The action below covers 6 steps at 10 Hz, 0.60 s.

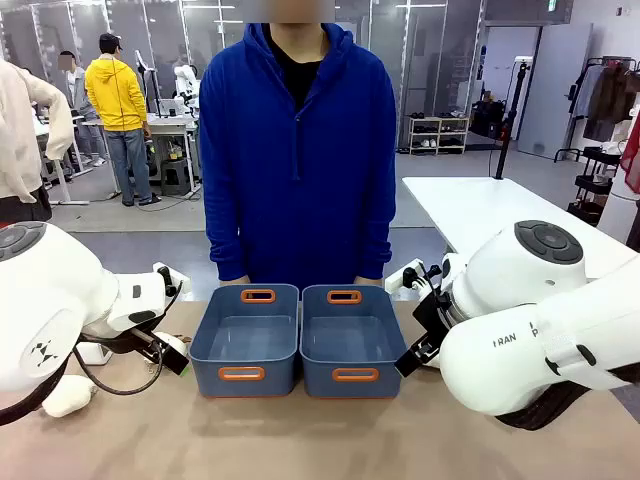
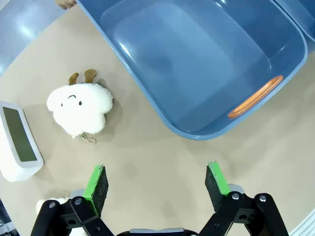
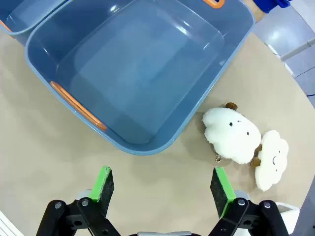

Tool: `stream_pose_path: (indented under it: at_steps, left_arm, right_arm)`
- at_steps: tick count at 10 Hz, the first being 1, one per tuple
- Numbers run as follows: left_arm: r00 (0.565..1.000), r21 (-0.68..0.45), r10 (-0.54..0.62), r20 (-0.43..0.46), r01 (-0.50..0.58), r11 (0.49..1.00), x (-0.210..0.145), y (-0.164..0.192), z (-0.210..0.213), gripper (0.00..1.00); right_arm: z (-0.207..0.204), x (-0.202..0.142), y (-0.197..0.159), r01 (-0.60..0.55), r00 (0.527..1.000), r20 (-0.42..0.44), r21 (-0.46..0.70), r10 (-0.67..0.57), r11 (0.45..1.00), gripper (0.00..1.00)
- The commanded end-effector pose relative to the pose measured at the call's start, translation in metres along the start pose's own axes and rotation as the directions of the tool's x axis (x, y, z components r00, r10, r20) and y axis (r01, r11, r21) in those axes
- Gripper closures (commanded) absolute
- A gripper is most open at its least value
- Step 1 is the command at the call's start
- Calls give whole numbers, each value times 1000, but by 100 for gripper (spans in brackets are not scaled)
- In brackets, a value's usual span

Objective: Sort the digital clocks into the basket.
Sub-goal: Pick up the Digital clock from the table and place it into the empty Plastic storage basket.

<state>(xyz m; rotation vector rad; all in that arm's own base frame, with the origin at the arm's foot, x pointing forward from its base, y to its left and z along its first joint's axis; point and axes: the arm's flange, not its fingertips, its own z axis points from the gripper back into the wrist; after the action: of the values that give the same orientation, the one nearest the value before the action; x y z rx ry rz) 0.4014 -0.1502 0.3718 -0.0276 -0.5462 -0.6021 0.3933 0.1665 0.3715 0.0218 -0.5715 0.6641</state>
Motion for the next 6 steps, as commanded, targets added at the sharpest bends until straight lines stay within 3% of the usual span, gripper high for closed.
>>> stream_pose_path:
  at_steps: [1, 6]
  left_arm:
    - [1000, 0, 0, 0, 0, 1000, 0, 0, 0, 0]
    - [1000, 0, 0, 0, 0, 1000, 0, 0, 0, 0]
  right_arm:
    - [0, 0, 0, 0, 1000, 0, 0, 0, 1000, 0]
    - [0, 0, 0, 0, 1000, 0, 0, 0, 1000, 0]
